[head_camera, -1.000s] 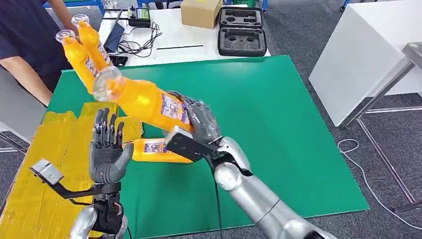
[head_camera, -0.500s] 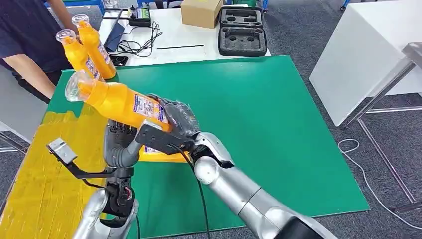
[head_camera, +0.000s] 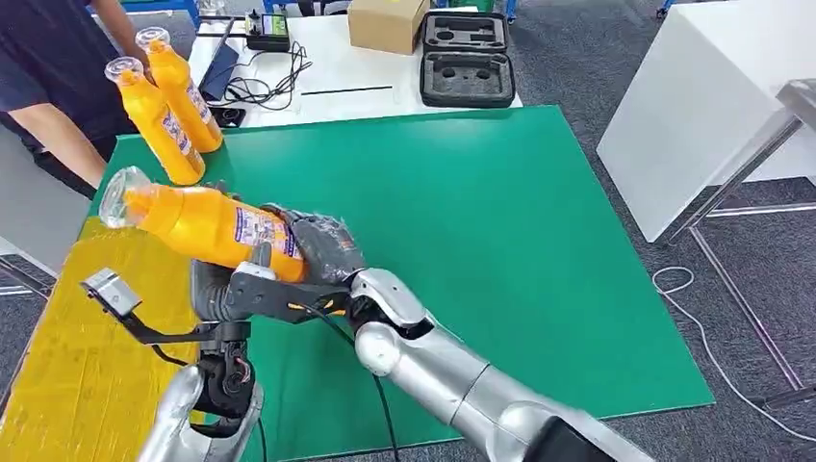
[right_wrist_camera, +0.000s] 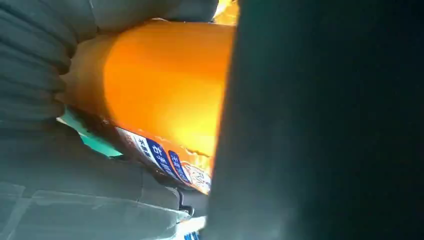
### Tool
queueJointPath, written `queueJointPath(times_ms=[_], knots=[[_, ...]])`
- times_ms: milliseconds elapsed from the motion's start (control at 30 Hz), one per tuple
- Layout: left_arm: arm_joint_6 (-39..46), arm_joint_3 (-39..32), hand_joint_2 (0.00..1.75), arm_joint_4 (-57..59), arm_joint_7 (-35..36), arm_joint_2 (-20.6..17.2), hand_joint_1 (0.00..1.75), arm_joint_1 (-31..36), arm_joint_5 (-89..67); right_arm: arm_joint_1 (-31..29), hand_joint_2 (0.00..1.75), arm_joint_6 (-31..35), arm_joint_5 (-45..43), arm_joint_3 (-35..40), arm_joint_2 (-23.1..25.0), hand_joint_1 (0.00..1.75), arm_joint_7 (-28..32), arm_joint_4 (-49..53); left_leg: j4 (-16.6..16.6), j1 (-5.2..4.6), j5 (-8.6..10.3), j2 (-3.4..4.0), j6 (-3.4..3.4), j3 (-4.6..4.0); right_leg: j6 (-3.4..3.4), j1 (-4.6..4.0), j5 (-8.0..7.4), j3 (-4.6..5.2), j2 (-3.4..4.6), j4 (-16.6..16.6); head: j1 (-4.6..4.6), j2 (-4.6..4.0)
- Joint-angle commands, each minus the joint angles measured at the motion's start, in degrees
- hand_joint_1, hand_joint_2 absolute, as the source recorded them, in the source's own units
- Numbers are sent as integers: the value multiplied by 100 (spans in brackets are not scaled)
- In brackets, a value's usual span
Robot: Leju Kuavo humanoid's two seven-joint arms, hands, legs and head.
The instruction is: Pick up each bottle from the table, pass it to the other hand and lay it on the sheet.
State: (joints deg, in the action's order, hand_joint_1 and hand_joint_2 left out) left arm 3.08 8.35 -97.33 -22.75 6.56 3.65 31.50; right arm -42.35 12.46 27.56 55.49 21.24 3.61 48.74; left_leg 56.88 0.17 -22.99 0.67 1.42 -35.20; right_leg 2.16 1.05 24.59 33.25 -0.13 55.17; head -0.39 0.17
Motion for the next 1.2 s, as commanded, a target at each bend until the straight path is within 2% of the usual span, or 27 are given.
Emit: queueJointPath(times_ms=[33, 167, 267, 300, 433, 500, 867, 1200], knots=[[138, -234, 175, -101, -133, 52, 0, 163, -200, 481, 175, -311, 594, 1456, -124, 175, -51, -115, -12, 9, -10, -10, -8, 35, -12, -9, 8, -40, -5, -18, -5, 0], [199, -376, 175, -220, -169, 113, 0, 89, -255, 637, 175, -426, 821, 1494, -124, 175, 45, -114, -4, 8, -2, -21, -7, 12, -9, -7, 7, -18, -17, -9, -4, 0], [186, -419, 175, -193, -124, 119, 0, 94, -266, 753, 175, -405, 918, 1479, -124, 175, 53, -108, -5, 13, -10, -21, -10, 27, -14, -11, 13, -35, -15, -12, -5, 0], [184, -410, 175, -163, -120, 118, 175, 117, -267, 751, 175, -387, 929, 1423, -124, 175, 44, -109, -8, 11, -6, -19, -9, 23, -12, -9, 9, -29, -14, -15, -5, 0], [198, -342, 175, -112, -120, 63, 175, 162, -266, 664, 175, -479, 885, 1207, -124, 175, 34, -162, -2, 12, -5, -35, -10, 18, -14, -11, 13, -25, -30, -9, -5, 0], [216, -319, 175, -148, -136, 41, 175, 138, -258, 670, 175, -521, 857, 1118, -124, 175, 58, -170, -6, 8, 0, -19, -7, 7, -10, -6, 4, -8, -16, -10, -5, 0], [218, -312, 175, -166, -138, 34, 175, 116, -257, 671, 175, -528, 854, 1096, -124, 175, 54, -173, -6, 6, 1, -17, -6, 4, -10, -5, 3, -3, -14, -9, -5, 0], [238, -320, 175, -259, -144, 32, 175, 7, -238, 717, 175, -551, 774, 814, -124, 175, -8, -191, -2, 13, -10, -34, -11, 24, -17, -12, 15, -31, -27, -10, -2, 0]])
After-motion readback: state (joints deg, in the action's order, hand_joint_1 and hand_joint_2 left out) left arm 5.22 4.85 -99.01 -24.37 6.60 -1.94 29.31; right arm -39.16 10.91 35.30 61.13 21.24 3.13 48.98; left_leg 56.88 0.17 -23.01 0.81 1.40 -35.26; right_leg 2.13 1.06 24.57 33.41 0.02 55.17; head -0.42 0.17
